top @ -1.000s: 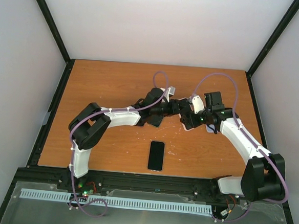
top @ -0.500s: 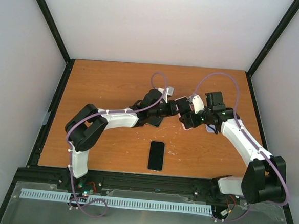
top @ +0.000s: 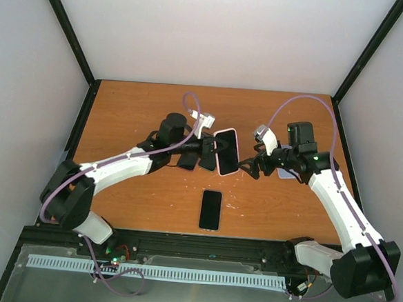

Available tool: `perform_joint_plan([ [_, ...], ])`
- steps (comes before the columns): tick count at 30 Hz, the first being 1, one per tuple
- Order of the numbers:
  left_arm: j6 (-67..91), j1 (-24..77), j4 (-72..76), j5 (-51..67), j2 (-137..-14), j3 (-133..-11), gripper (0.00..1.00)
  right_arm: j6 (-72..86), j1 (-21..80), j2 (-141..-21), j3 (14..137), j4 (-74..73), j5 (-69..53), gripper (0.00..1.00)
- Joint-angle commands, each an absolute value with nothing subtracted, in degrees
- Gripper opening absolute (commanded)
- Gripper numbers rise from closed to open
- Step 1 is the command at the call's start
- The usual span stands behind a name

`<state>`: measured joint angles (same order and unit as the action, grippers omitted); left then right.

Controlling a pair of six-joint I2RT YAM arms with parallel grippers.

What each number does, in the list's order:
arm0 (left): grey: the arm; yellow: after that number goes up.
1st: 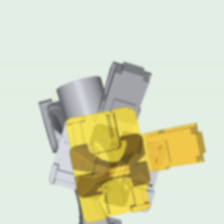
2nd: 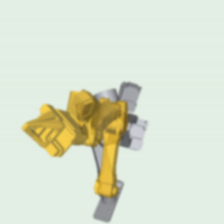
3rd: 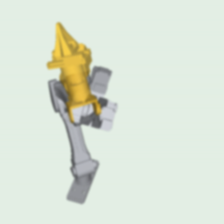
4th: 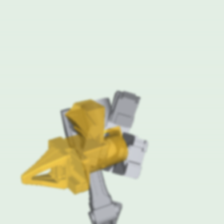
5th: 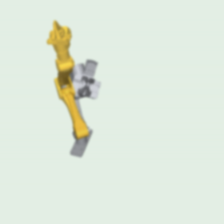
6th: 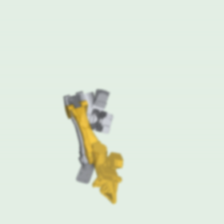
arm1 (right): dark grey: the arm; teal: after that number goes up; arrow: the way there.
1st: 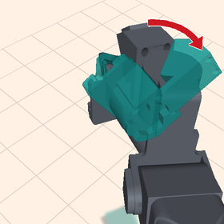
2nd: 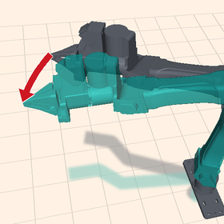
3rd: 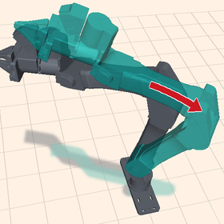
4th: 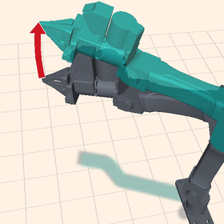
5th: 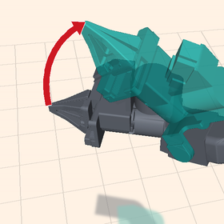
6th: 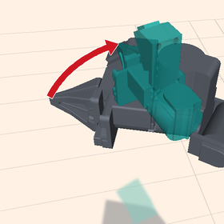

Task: Take the phone out of the phone case
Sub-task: Adjust the phone.

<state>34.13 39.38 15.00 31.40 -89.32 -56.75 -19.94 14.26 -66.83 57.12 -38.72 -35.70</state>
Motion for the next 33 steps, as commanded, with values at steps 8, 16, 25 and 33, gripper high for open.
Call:
perform_joint_plan([
  [8,15.83,38.89,11.02,53.86,-75.17,-54.22,0.00,-50.64,14.63,-60.70,61.09,-66.31,-57.06,0.97],
  [16,18.18,38.90,16.29,62.39,-72.68,-53.61,0.00,-53.23,18.24,-62.40,59.90,-68.14,-56.44,0.65],
  [25,26.26,38.92,16.39,60.08,-74.89,-56.63,0.00,-49.84,26.16,-59.32,60.26,-61.40,-50.35,0.61],
  [33,30.63,38.92,20.52,61.18,-75.81,-56.35,0.00,-51.67,30.15,-58.83,61.35,-62.54,-49.96,0.52],
])
